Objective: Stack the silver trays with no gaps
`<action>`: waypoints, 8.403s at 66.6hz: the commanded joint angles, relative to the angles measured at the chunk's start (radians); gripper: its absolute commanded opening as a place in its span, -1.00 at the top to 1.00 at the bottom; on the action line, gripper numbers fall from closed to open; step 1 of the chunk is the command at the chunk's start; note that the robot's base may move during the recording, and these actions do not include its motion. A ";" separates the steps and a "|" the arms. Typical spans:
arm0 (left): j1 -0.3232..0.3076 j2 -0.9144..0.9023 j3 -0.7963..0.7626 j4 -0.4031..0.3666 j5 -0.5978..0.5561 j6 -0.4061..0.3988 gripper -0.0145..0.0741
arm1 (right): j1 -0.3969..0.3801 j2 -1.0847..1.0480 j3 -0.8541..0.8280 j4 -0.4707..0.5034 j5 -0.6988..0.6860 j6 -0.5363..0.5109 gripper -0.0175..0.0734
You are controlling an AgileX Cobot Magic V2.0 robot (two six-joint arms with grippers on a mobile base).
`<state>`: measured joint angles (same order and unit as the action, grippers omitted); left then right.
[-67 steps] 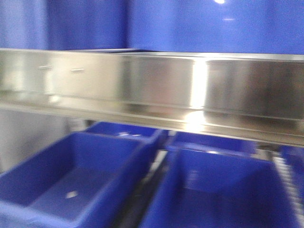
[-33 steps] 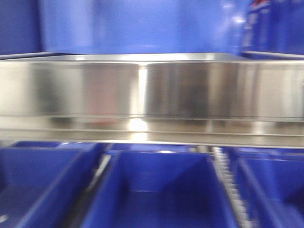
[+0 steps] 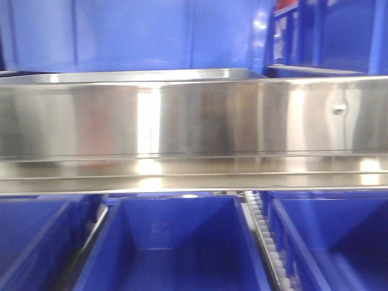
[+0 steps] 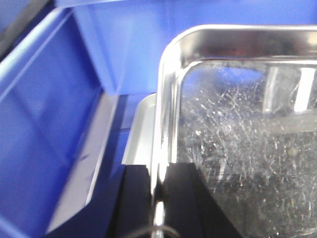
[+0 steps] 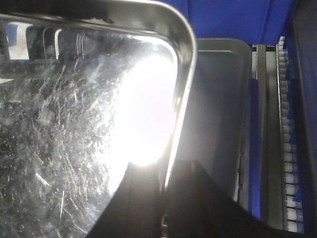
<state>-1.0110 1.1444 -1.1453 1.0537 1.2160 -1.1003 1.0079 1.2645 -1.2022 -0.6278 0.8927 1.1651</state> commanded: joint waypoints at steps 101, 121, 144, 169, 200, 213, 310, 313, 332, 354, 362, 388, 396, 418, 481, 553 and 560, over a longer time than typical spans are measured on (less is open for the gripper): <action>0.180 0.012 -0.054 -0.350 -0.318 0.114 0.70 | -0.080 0.102 -0.168 0.056 -0.088 -0.106 0.65; 0.400 0.087 -0.055 -0.618 -0.447 0.312 0.70 | -0.220 0.273 -0.295 0.261 -0.114 -0.279 0.65; 0.571 0.217 -0.055 -0.808 -0.505 0.506 0.70 | -0.242 0.406 -0.302 0.304 -0.170 -0.279 0.65; 0.579 0.295 -0.051 -0.808 -0.487 0.507 0.70 | -0.271 0.457 -0.303 0.335 -0.185 -0.279 0.65; 0.579 0.295 -0.051 -0.796 -0.471 0.479 0.25 | -0.280 0.459 -0.303 0.335 -0.169 -0.295 0.32; 0.579 0.295 -0.055 -0.723 -0.447 0.412 -0.18 | -0.282 0.459 -0.303 0.312 -0.150 -0.295 -0.17; 0.487 -0.311 0.265 -0.805 -0.881 0.473 0.66 | -0.178 0.047 -0.083 0.202 -0.383 -0.443 0.65; 0.464 -0.355 0.305 -0.805 -0.929 0.473 0.66 | -0.161 0.007 -0.035 0.182 -0.420 -0.443 0.65; 0.370 -0.567 0.495 -0.683 -1.057 0.473 0.66 | -0.077 -0.225 0.220 0.059 -0.562 -0.443 0.65; 0.339 -0.742 0.629 -0.603 -1.093 0.473 0.66 | -0.077 -0.510 0.477 0.057 -0.611 -0.443 0.65; 0.339 -0.778 0.646 -0.603 -1.092 0.473 0.66 | -0.077 -0.606 0.535 0.057 -0.611 -0.443 0.65; 0.339 -0.781 0.646 -0.603 -1.092 0.473 0.66 | -0.077 -0.759 0.567 0.057 -0.585 -0.443 0.65; 0.339 -0.781 0.646 -0.603 -1.092 0.473 0.66 | -0.077 -0.760 0.567 0.057 -0.587 -0.443 0.65; 0.339 -0.781 0.646 -0.603 -1.092 0.473 0.66 | -0.077 -0.760 0.567 0.057 -0.587 -0.443 0.65; 0.339 -0.781 0.646 -0.603 -1.092 0.473 0.66 | -0.848 -1.079 0.999 0.634 -0.867 -1.209 0.65; 0.339 -0.781 0.646 -0.603 -1.091 0.473 0.66 | -1.007 -1.265 1.202 0.682 -0.849 -1.209 0.65; 0.339 -0.781 0.646 -0.603 -1.091 0.473 0.66 | -1.007 -1.265 1.202 0.682 -0.849 -1.209 0.65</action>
<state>-0.6673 0.3667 -0.5005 0.4462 0.1427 -0.6292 0.0039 0.0050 0.0005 0.0528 0.0579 -0.0360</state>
